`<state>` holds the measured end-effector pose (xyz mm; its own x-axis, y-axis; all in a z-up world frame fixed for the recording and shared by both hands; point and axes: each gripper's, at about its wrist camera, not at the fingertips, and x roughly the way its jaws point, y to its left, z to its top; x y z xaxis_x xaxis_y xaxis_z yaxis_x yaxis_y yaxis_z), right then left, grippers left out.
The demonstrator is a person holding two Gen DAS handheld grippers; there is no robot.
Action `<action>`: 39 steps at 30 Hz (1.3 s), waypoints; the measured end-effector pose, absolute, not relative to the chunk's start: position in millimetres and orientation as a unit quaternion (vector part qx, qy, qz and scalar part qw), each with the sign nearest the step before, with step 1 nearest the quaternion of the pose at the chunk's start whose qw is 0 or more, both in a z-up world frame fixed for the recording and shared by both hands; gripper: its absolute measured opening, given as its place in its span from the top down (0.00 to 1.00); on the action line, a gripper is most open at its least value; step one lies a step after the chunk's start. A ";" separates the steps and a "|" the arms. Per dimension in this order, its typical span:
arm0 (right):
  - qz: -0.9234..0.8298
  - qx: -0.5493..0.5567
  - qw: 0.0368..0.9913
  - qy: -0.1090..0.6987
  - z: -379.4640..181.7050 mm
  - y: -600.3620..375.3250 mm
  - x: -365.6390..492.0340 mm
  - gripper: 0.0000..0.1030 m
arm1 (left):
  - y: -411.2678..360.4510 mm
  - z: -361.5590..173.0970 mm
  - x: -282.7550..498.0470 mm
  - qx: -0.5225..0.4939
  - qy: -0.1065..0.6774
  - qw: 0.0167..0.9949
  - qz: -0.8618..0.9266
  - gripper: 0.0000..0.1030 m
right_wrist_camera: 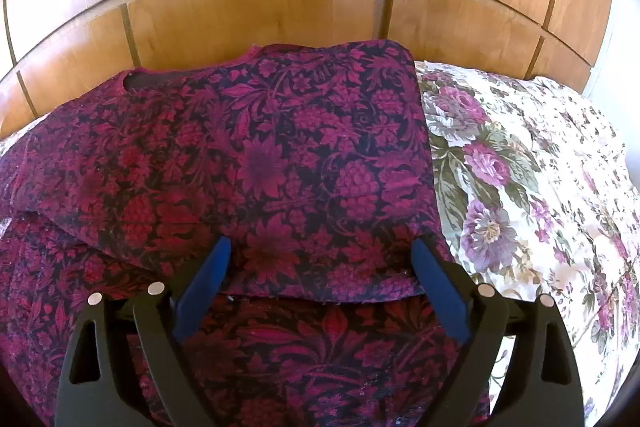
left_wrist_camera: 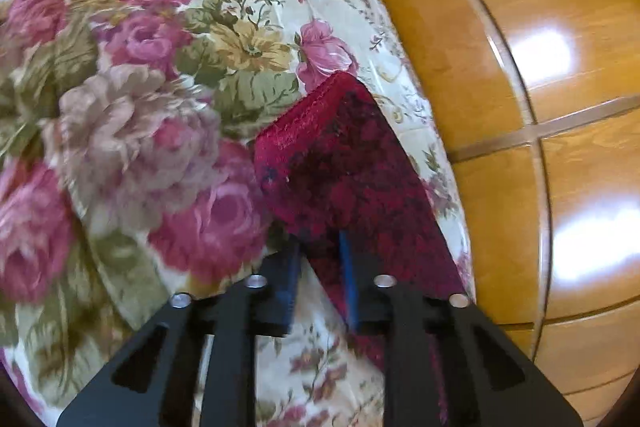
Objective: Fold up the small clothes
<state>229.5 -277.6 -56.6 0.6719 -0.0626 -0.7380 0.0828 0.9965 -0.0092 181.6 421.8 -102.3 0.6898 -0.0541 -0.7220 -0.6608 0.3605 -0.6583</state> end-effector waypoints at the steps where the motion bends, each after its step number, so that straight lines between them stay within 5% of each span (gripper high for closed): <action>1: -0.039 0.013 0.914 0.403 -56.7 -277.8 229.5 0.11 | 421.1 -100.0 185.7 -0.522 0.343 0.754 0.205 0.86; 15: -0.038 0.013 0.915 0.403 -56.7 -278.1 229.5 0.11 | 272.3 -1.8 224.5 -0.304 0.314 0.898 0.055 0.91; 27: -0.031 0.021 0.915 0.401 -57.1 -280.5 229.5 0.11 | 143.4 -40.0 272.0 -0.189 0.405 0.894 -0.013 0.90; 30: -0.030 0.023 0.916 0.400 -56.9 -280.8 229.4 0.11 | 134.6 -49.1 281.9 -0.182 0.419 0.889 -0.016 0.78; 33: -0.030 0.024 0.915 0.401 -56.6 -280.6 229.8 0.11 | 129.6 -46.4 277.5 -0.189 0.413 0.890 -0.029 0.50; 39: -0.028 0.028 0.914 0.403 -56.2 -280.4 230.9 0.11 | 138.4 -36.1 239.8 -0.206 0.383 0.900 -0.006 0.46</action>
<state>230.9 -280.4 -56.2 0.6738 -0.0282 -0.7384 0.0729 0.9969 0.0285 239.8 138.4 -36.1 0.7059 -0.1698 -0.6877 -0.1467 0.9147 -0.3765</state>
